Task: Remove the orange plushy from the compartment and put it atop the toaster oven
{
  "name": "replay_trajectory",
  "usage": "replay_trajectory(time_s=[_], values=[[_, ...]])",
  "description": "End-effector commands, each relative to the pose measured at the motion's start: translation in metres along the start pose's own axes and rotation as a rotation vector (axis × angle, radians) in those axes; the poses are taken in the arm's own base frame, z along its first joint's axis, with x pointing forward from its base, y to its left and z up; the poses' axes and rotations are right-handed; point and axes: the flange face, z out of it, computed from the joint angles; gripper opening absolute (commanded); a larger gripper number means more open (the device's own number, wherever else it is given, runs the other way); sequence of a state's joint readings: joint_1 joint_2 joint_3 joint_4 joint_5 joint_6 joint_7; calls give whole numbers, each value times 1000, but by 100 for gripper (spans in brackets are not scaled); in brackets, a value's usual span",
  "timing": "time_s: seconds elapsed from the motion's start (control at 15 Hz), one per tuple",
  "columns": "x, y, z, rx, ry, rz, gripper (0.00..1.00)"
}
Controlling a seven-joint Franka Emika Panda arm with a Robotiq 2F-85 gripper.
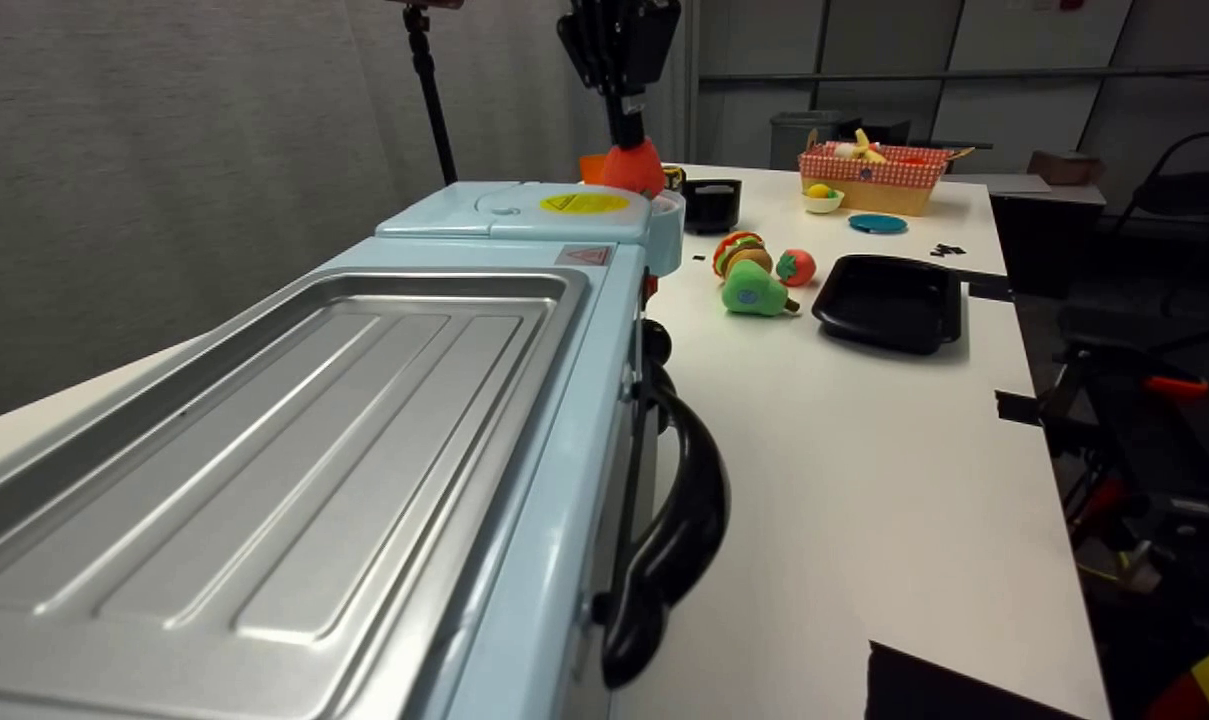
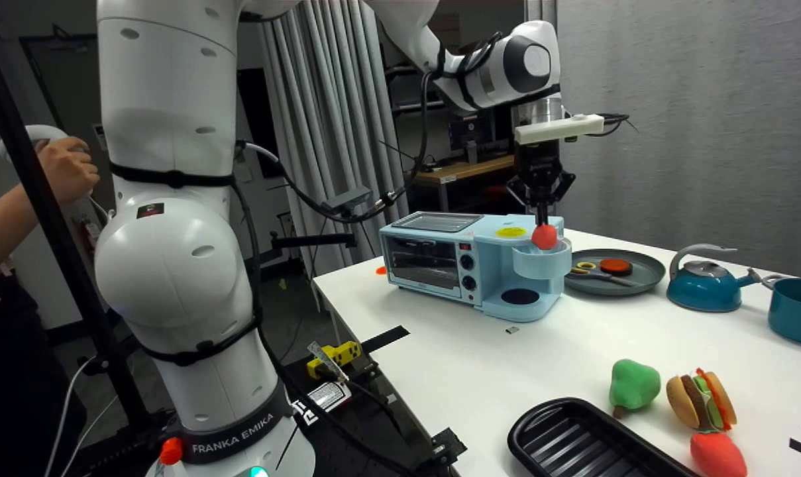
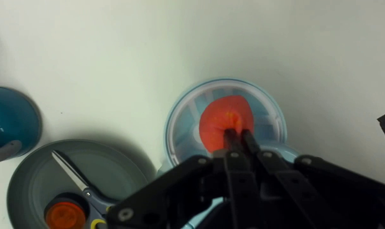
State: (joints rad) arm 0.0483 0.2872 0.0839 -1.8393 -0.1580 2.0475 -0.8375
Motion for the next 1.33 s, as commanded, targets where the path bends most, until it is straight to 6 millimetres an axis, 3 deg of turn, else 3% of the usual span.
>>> replay_trajectory(time_s=[0.0, 0.4, 0.73, 1.27], values=[[4, -14, -24, -151, -77, -26, 2], [3, -28, -37, -349, -124, 21, 2], [3, -38, -30, -327, 2, 84, 2], [8, -44, -18, -318, 119, 17, 2]])
